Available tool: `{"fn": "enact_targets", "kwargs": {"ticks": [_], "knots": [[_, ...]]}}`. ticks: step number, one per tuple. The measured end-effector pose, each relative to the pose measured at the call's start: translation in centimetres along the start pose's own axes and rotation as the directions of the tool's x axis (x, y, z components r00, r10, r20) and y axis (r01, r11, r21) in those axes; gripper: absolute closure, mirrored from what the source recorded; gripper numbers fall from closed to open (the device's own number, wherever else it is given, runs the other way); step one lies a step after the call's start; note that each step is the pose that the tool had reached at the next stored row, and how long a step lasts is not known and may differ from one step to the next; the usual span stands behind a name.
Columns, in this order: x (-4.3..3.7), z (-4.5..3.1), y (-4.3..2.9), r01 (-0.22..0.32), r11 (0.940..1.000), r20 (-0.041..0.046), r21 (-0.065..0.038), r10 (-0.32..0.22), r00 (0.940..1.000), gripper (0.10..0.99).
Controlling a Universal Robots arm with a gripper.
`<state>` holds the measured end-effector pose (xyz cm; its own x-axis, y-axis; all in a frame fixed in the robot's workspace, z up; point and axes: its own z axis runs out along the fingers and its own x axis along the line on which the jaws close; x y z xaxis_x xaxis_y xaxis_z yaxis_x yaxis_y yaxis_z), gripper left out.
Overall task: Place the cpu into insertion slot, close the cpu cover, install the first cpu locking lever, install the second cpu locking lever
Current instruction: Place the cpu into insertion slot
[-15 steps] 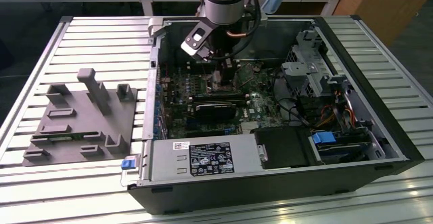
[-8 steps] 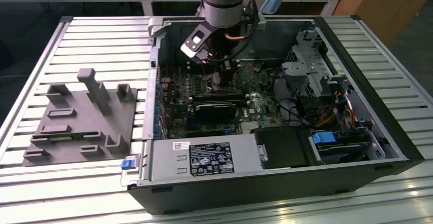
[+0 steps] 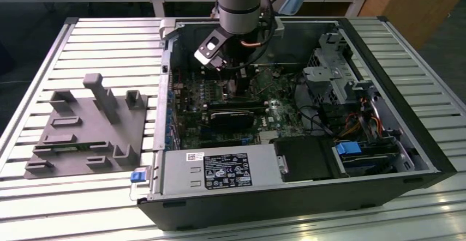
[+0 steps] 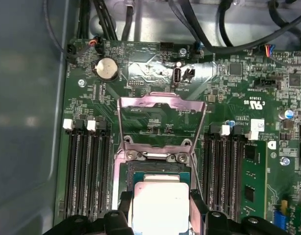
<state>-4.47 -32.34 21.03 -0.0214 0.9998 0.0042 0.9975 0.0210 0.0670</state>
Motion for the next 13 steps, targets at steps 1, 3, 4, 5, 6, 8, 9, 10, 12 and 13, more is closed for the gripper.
{"fn": "enact_targets", "kwargs": {"ticks": [1, 3, 4, 5, 6, 8, 9, 10, 12, 13], "knots": [[0.02, 0.12, -0.01, -0.004, 1.0, 0.0003, 0.0, 0.004, 1.0, 0.545], [0.07, 0.36, -0.02, -0.005, 1.0, 0.0004, 0.0, 0.005, 1.0, 0.545], [0.08, 0.49, -0.03, -0.005, 1.0, 0.0004, 0.0, 0.005, 1.0, 0.545], [0.09, 0.61, -0.04, -0.005, 1.0, 0.0003, 0.0, 0.005, 1.0, 0.545], [0.1, 0.74, -0.05, -0.005, 1.0, 0.0003, 0.0, 0.005, 1.0, 0.545], [0.13, 0.95, -0.06, -0.006, 1.0, 0.0004, 0.0, 0.006, 1.0, 0.545], [0.14, 1.02, -0.07, -0.008, 1.0, 0.0005, 0.0, 0.008, 1.0, 0.545], [0.15, 1.09, -0.07, -0.011, 0.9999, 0.0008, 0.0, 0.011, 0.9999, 0.545], [0.18, 1.22, -0.08, -0.017, 0.9999, 0.0011, 0.0, 0.017, 0.9999, 0.545], [0.2, 1.28, -0.09, -0.018, 0.9998, 0.0012, 0.0, 0.018, 0.9998, 0.545]]}}
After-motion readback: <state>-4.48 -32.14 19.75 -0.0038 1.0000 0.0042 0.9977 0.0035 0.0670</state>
